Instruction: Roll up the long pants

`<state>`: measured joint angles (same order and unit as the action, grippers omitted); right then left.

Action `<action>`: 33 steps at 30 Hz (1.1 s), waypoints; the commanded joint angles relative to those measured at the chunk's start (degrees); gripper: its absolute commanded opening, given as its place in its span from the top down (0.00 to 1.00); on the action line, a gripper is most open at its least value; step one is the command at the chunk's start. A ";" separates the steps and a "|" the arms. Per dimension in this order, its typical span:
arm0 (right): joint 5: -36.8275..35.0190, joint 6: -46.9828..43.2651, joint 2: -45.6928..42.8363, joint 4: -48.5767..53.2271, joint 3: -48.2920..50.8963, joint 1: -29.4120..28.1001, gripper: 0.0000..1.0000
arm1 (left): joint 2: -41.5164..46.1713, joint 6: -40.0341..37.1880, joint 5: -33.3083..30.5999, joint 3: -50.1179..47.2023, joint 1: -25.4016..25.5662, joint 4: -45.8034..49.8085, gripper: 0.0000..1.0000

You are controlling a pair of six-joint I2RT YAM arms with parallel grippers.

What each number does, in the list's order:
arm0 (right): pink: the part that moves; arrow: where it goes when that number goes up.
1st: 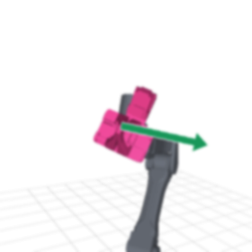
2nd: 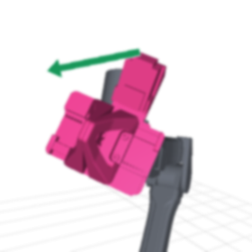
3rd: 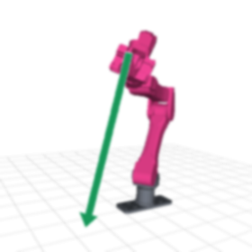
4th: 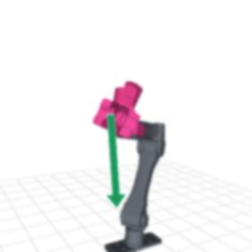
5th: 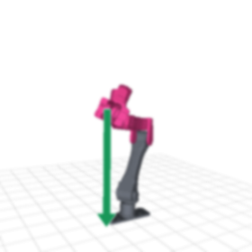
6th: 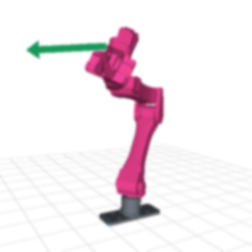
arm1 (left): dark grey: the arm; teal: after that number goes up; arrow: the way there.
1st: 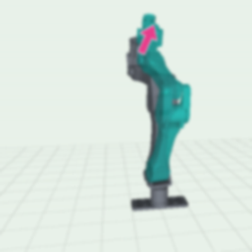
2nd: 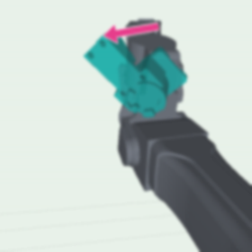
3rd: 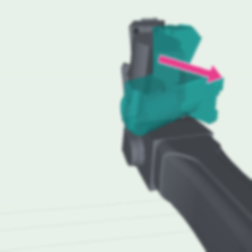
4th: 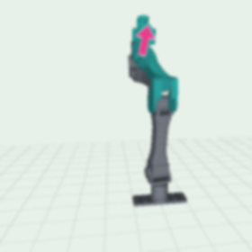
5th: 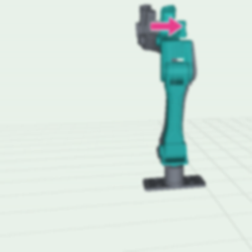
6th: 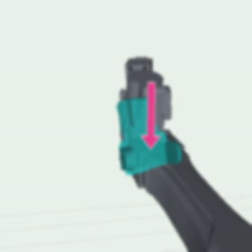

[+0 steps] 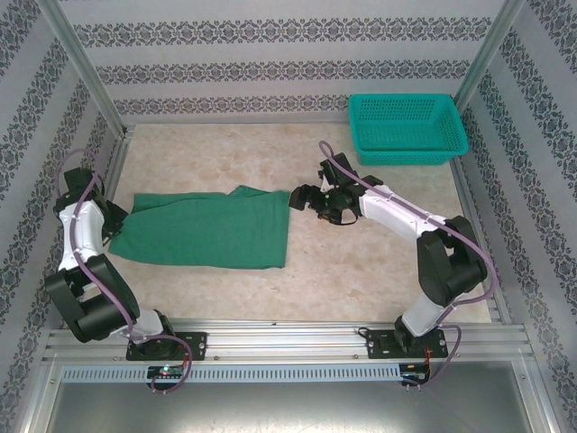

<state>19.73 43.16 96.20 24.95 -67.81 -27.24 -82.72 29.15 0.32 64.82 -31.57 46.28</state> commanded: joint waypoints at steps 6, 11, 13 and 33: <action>3.80 -2.93 9.71 1.31 -7.36 -3.95 0.08 | -11.93 1.44 2.48 9.24 0.57 -2.73 0.91; 4.09 -3.30 13.57 1.01 -10.35 -4.93 0.08 | -9.61 1.14 2.54 7.93 2.19 -3.26 0.55; 4.38 -3.32 14.96 0.80 -11.27 -4.92 0.08 | -4.70 1.47 0.85 5.03 3.36 -4.23 0.52; 1.18 -6.47 31.87 6.72 -29.37 -1.02 1.00 | -14.67 1.45 0.86 -0.54 17.62 -11.29 0.62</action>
<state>22.13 36.93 126.50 29.43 -95.98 -29.52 -93.03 30.65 3.27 61.12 -15.86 37.76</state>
